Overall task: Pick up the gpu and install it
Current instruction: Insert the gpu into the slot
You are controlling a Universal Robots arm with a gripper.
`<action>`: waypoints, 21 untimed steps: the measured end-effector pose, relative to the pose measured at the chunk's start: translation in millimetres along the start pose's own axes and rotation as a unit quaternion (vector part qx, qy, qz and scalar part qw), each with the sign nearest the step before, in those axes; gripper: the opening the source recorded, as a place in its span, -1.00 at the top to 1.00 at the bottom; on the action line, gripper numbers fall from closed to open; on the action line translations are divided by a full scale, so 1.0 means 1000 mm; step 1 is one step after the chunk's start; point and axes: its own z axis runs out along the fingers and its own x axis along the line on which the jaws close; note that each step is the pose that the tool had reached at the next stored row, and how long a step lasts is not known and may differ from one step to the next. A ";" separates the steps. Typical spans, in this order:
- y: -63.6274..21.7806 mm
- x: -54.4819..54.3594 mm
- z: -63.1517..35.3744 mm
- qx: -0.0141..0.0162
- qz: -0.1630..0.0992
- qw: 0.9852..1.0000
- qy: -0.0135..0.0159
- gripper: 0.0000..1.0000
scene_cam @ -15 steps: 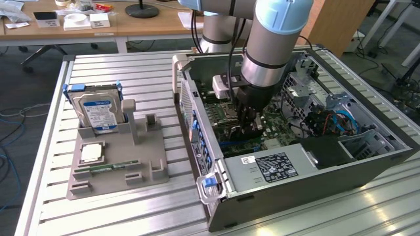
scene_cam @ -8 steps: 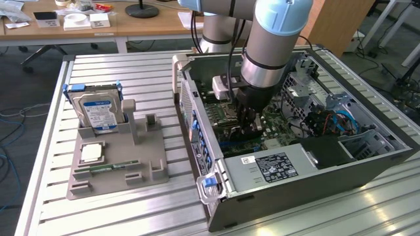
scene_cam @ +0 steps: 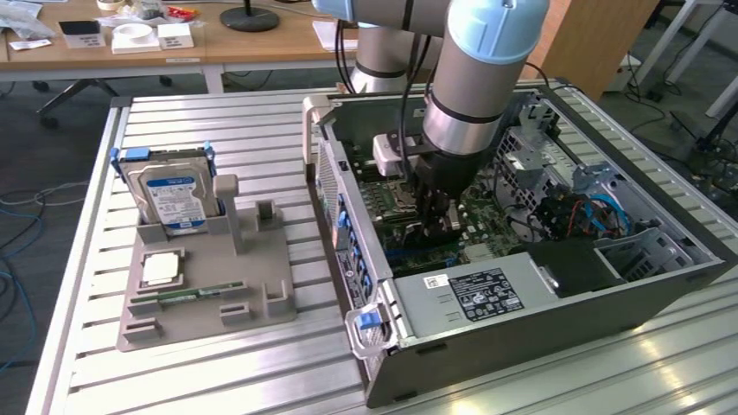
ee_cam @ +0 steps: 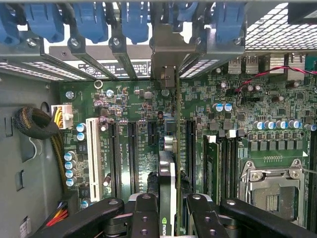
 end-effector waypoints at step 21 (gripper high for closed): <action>0.0002 0.000 -0.0011 0.001 0.000 1.000 -0.006 0.47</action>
